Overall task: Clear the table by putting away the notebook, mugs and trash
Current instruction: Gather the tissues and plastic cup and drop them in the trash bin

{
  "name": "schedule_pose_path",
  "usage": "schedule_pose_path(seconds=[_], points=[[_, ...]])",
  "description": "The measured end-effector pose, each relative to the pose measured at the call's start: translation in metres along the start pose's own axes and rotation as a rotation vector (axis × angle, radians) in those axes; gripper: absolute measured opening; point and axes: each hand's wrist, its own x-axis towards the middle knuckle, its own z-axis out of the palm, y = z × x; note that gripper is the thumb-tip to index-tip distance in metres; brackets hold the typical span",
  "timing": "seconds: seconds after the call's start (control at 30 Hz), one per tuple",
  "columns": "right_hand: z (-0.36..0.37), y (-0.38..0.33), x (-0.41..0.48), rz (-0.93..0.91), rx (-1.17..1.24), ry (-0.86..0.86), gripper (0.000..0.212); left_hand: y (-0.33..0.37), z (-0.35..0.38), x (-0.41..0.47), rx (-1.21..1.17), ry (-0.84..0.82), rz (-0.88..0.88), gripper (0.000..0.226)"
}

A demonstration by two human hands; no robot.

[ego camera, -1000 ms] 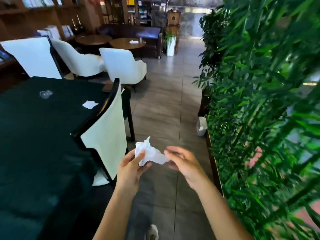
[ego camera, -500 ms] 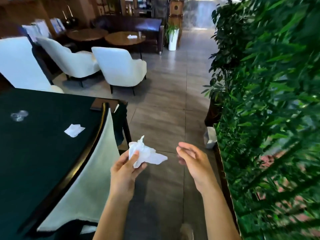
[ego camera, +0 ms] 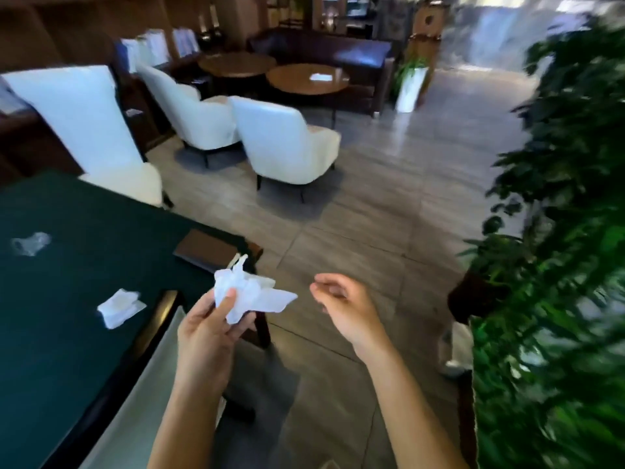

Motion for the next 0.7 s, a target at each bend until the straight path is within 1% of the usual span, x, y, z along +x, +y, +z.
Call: schedule_pose_path(seconds=[0.13, 0.33, 0.43, 0.57, 0.63, 0.7], points=[[0.059, -0.019, 0.079, -0.044, -0.111, -0.209, 0.016, 0.027, -0.022, 0.043, -0.03, 0.136, 0.102, 0.019], [0.191, -0.021, 0.162, -0.167, -0.332, -0.5, 0.023, 0.07, -0.088, 0.112, -0.065, 0.382, 0.204, 0.019], [0.255, -0.018, 0.19, -0.195, -0.479, -0.656, 0.026, 0.086, -0.123, 0.142, -0.086, 0.506, 0.236, 0.018], [0.323, 0.002, 0.21, -0.239, -0.638, -0.787, 0.026, 0.098, -0.164, 0.165, -0.125, 0.654, 0.263, 0.019], [0.359, 0.017, 0.221, -0.268, -0.737, -0.883, 0.026, 0.102, -0.186, 0.176, -0.173, 0.754, 0.282, 0.017], [0.389, 0.032, 0.232, -0.333, -0.862, -0.956, 0.031, 0.106, -0.2, 0.184, -0.211, 0.842, 0.285, 0.016]])
